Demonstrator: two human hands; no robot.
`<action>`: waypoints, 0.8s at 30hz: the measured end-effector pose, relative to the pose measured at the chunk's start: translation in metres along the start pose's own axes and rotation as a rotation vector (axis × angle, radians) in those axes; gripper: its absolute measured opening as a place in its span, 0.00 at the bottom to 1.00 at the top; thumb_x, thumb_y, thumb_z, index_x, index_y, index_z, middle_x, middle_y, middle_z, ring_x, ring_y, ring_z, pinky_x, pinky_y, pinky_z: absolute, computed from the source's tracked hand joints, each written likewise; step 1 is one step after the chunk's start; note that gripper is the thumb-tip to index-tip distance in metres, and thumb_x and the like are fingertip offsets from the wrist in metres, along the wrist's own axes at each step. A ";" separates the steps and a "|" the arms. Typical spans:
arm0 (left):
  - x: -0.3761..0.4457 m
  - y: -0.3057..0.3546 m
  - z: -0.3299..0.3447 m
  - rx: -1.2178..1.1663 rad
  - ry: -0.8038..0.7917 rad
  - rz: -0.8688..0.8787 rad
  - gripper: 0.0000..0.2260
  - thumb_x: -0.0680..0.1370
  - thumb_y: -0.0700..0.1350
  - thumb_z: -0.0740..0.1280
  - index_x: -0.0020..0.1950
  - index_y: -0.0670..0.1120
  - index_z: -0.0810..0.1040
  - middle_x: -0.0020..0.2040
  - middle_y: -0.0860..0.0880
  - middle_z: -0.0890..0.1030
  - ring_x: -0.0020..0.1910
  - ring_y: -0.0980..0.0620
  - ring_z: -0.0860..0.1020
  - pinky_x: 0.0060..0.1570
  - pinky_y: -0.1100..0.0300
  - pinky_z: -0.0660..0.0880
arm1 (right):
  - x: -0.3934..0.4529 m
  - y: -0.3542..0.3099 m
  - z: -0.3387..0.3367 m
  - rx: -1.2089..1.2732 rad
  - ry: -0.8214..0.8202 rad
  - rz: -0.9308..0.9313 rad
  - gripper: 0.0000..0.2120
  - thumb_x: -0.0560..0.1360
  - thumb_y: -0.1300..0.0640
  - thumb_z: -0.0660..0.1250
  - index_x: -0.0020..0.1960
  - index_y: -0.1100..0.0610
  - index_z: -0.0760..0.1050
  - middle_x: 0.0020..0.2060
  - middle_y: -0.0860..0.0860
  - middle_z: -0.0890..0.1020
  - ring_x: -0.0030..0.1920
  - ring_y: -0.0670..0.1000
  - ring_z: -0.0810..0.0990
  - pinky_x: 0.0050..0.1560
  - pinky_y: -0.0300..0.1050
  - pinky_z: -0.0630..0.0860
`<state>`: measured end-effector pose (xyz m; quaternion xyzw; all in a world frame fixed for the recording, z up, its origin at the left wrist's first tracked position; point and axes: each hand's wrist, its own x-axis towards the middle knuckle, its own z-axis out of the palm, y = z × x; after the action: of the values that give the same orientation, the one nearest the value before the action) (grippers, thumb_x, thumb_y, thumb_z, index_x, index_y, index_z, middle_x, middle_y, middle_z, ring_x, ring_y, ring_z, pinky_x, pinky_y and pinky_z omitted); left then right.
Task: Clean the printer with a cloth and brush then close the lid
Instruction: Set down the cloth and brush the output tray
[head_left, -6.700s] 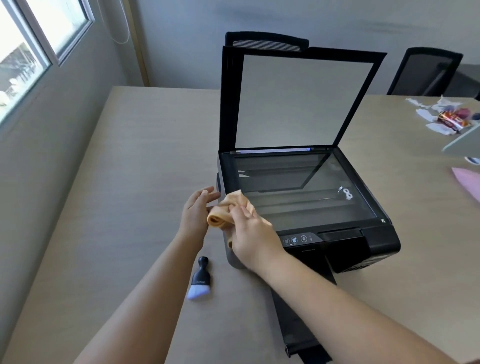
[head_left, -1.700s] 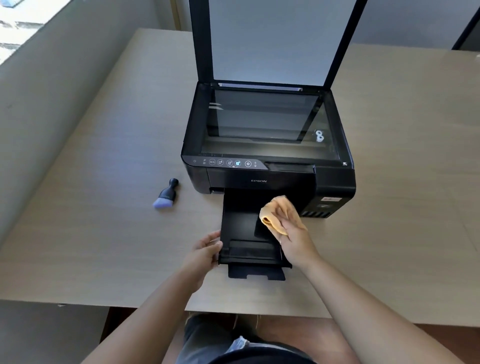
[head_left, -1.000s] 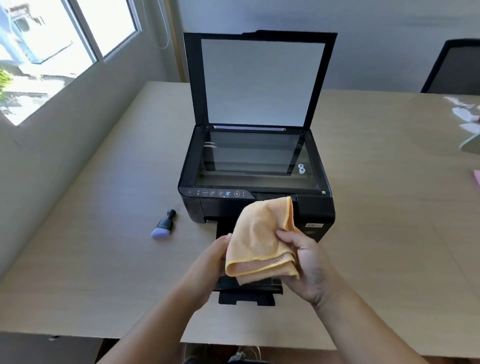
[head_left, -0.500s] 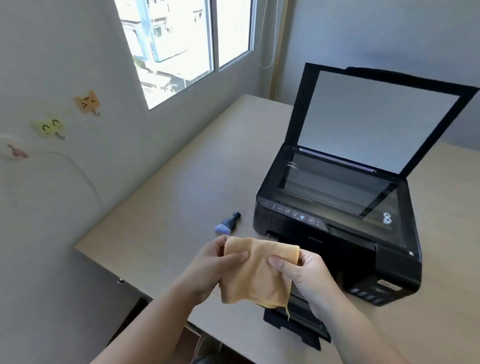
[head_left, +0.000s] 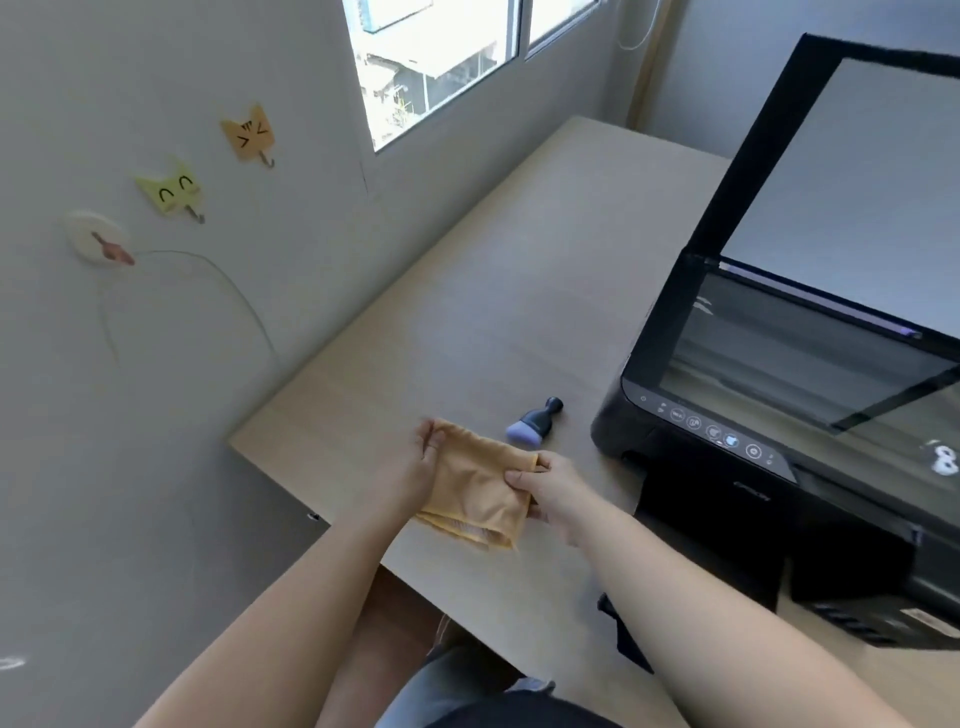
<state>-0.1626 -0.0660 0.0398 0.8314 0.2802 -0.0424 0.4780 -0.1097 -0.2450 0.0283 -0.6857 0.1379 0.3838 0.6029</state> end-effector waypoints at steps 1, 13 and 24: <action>0.010 -0.009 0.000 0.060 -0.010 0.016 0.18 0.84 0.47 0.57 0.71 0.42 0.70 0.66 0.40 0.75 0.68 0.41 0.71 0.64 0.55 0.64 | 0.011 0.003 0.003 -0.072 0.034 -0.001 0.08 0.72 0.62 0.71 0.49 0.55 0.76 0.51 0.58 0.83 0.50 0.58 0.82 0.50 0.55 0.81; 0.101 -0.028 -0.013 0.493 -0.061 0.314 0.16 0.79 0.47 0.64 0.66 0.48 0.73 0.58 0.45 0.79 0.55 0.41 0.78 0.50 0.53 0.73 | 0.052 -0.033 0.009 -0.501 0.364 -0.170 0.08 0.73 0.50 0.69 0.51 0.50 0.77 0.43 0.48 0.80 0.45 0.49 0.78 0.40 0.40 0.70; 0.070 -0.059 0.045 0.894 -0.437 0.678 0.30 0.80 0.63 0.45 0.78 0.56 0.37 0.78 0.56 0.34 0.76 0.51 0.31 0.72 0.47 0.33 | 0.100 -0.051 0.002 -0.615 0.510 -0.080 0.24 0.74 0.53 0.67 0.68 0.49 0.66 0.62 0.55 0.63 0.57 0.58 0.76 0.61 0.44 0.69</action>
<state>-0.1245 -0.0501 -0.0537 0.9668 -0.1503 -0.1713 0.1154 -0.0105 -0.2041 -0.0046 -0.9122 0.1352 0.2008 0.3306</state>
